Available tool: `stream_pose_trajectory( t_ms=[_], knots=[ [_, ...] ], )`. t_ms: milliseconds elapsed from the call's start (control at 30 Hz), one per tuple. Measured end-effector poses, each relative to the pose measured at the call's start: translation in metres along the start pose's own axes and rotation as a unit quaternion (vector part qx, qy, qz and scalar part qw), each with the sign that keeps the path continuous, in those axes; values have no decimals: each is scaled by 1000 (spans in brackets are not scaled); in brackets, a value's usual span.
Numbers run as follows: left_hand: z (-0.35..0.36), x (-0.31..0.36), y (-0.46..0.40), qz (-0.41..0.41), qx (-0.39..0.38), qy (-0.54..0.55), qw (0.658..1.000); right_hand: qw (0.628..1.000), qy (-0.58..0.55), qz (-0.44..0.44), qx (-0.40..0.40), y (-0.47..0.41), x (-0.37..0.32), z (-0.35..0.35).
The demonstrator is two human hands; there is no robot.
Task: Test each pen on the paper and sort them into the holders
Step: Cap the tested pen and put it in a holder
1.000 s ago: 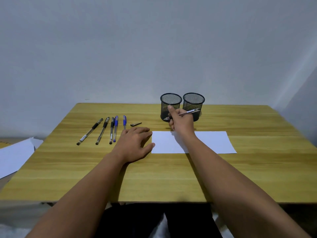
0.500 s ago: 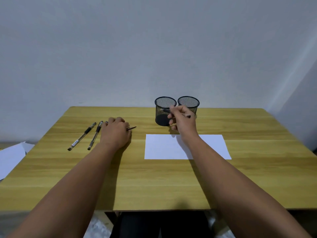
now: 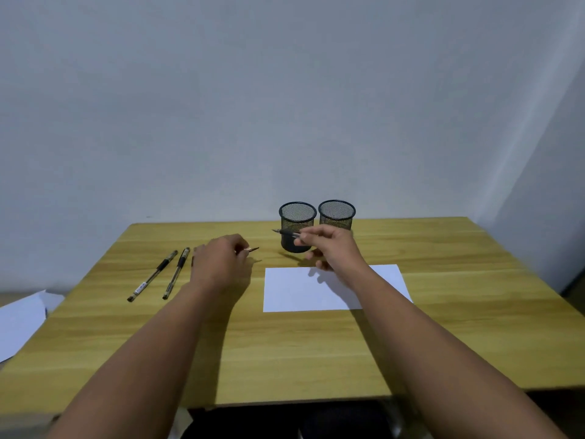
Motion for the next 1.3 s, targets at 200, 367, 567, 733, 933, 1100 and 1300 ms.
stream_pose_trajectory(
  t_ms=[200, 367, 567, 733, 933, 1100, 1300],
  knots=[
    [-36, 13, 10, -24, -29, 201, 979, 998, 62, -13, -20, 27, -23, 2],
    [-62, 25, 22, -5, -52, 210, 976, 993, 103, -55, -23, 40, -38, 2],
    [-76, 48, 35, 23, -70, 194, 978, 989, 119, -75, -33, 57, -48, 1],
    [-77, 60, 45, 43, -94, 184, 977, 989, 122, -72, -35, 67, -51, -2],
    [-81, 71, 50, 59, -125, 177, 974, 988, 134, -55, -57, 78, -55, -9],
    [-81, 85, 55, 30, -174, 247, 953, 988, 132, -34, -77, 84, -56, -14],
    [-73, 96, 71, -62, -237, 382, 891, 988, 97, 3, -122, 92, -58, -18]
  ],
)
Point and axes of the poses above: each hand's wrist, its own y-axis away from the middle knuckle, its own z-axis out of the palm, x = y × z, the point moved 5 cm from there along -y, towards the middle knuckle, and after that the axes turned 3 degrees about y, right-handed, at the moved point
